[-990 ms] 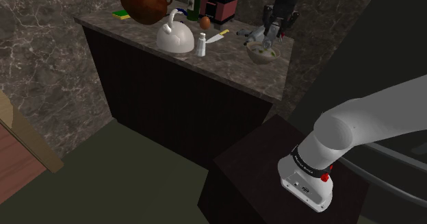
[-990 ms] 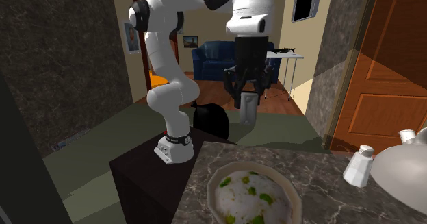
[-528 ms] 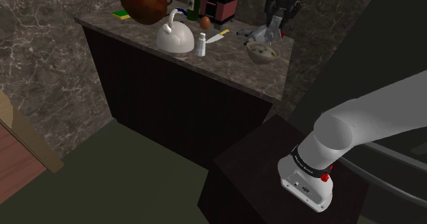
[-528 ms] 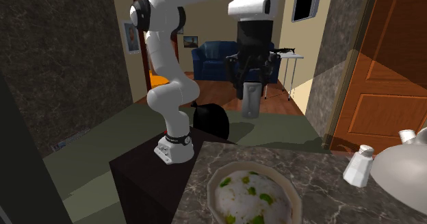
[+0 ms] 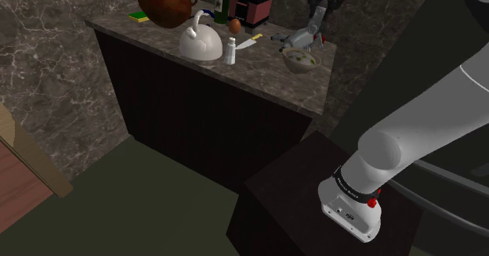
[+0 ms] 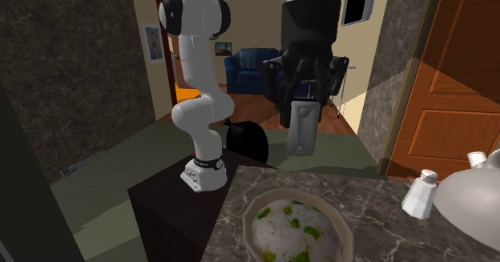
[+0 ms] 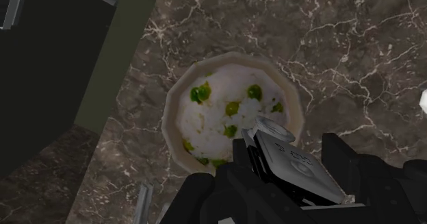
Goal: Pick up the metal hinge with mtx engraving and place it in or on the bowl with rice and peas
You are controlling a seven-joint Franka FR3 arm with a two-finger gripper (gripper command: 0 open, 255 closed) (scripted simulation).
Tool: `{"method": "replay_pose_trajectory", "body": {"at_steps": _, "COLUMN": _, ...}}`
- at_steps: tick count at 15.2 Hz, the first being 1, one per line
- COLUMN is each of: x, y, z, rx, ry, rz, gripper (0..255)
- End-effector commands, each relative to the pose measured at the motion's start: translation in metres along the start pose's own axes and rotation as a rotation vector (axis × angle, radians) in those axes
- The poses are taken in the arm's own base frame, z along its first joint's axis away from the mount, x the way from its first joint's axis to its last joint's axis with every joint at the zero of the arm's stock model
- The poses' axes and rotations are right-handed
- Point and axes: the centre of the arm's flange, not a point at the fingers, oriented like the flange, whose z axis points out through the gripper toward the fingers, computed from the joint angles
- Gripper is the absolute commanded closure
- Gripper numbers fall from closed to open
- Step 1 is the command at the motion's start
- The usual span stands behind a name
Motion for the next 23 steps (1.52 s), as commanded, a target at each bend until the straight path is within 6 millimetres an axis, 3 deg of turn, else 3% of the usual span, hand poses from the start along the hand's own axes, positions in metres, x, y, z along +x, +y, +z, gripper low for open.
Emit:
{"method": "replay_pose_trajectory", "body": {"at_steps": 1, "x": 0.024, "y": 0.012, "z": 0.0, "rx": -0.001, "ry": 0.001, "rz": -0.001, "gripper": 255}}
{"method": "replay_pose_trajectory", "body": {"at_steps": 2, "x": 0.038, "y": 0.019, "z": -0.003, "rx": -0.001, "ry": 0.001, "rz": -0.001, "gripper": 255}}
{"method": "replay_pose_trajectory", "body": {"at_steps": 19, "x": 0.038, "y": 0.02, "z": 0.087, "rx": -0.001, "ry": 0.001, "rz": -0.001, "gripper": 255}}
{"method": "replay_pose_trajectory", "body": {"at_steps": 23, "x": 0.038, "y": 0.02, "z": 0.09, "rx": -0.001, "ry": 0.001, "rz": -0.001, "gripper": 255}}
